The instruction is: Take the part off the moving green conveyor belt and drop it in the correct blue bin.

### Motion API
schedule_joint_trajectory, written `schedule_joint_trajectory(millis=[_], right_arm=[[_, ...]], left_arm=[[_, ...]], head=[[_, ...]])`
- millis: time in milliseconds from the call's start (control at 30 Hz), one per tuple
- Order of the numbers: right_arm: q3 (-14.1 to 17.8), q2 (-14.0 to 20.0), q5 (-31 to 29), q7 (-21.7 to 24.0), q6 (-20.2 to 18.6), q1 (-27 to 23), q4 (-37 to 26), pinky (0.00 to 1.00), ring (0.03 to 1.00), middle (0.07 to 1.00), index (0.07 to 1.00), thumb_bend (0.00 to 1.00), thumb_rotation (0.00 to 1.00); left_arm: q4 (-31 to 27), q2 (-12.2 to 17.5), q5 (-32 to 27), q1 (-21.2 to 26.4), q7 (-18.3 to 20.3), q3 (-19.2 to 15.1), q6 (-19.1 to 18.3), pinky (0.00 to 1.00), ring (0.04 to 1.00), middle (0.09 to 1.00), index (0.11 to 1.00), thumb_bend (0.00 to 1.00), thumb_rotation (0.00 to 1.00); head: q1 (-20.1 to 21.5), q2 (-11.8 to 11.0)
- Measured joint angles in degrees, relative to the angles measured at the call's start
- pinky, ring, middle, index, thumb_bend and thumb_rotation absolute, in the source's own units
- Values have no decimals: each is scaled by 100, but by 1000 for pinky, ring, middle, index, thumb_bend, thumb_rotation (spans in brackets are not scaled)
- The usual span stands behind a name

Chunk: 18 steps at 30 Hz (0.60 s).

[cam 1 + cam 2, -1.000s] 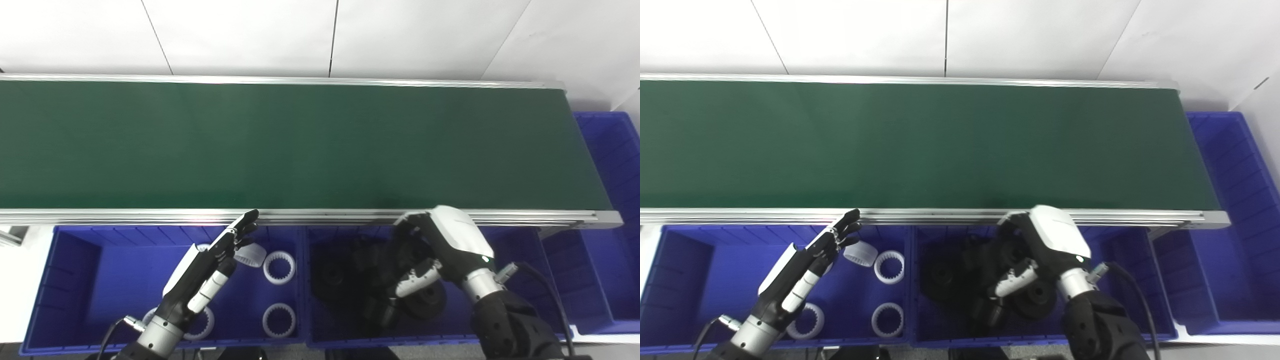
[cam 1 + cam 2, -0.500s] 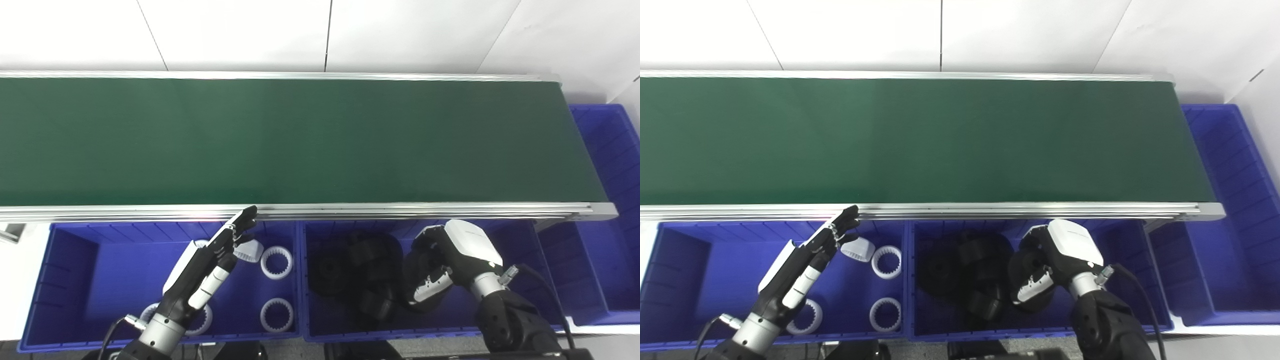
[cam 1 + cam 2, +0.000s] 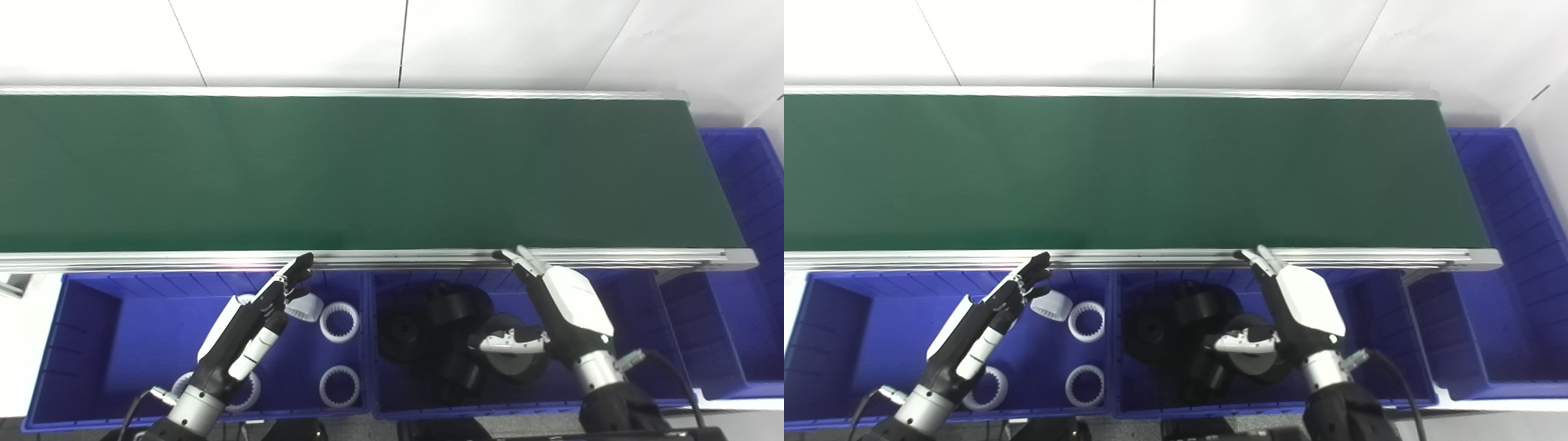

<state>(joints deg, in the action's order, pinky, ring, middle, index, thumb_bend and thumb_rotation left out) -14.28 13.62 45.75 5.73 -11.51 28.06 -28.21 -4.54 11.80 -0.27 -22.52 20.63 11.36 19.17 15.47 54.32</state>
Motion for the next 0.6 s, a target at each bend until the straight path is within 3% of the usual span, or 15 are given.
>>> schedule_joint_trajectory(millis=[133,200,233,267,433,600], right_arm=[[-295,-229,-358,-245,491,263,-9,858,930,933,906,714,356],[-358,-323,-609,-278,553,349,-6,820,919,929,906,723,351],[-375,-385,-755,-289,577,380,6,698,890,922,907,736,350],[-389,-441,-904,-340,659,410,47,657,880,920,908,740,349],[-656,-685,-1248,-640,1235,434,750,737,855,907,921,717,384],[-545,-882,-1636,-956,1630,411,1431,768,872,925,932,712,393]], left_arm=[[-1,-1,24,-16,-2,2,4,897,955,959,933,563,959],[-1,-3,25,-29,-2,10,4,890,953,963,933,552,954],[-1,-4,25,-31,-1,15,4,888,954,965,938,540,953],[-1,-8,27,-31,-1,22,6,888,955,965,940,536,953],[47,-56,53,24,-1,82,60,901,957,985,959,501,950],[152,-67,47,71,2,151,73,888,958,993,969,500,933]], head=[[-176,-26],[-255,-61],[-255,-62],[-316,-88],[-448,-149],[-457,-202]])
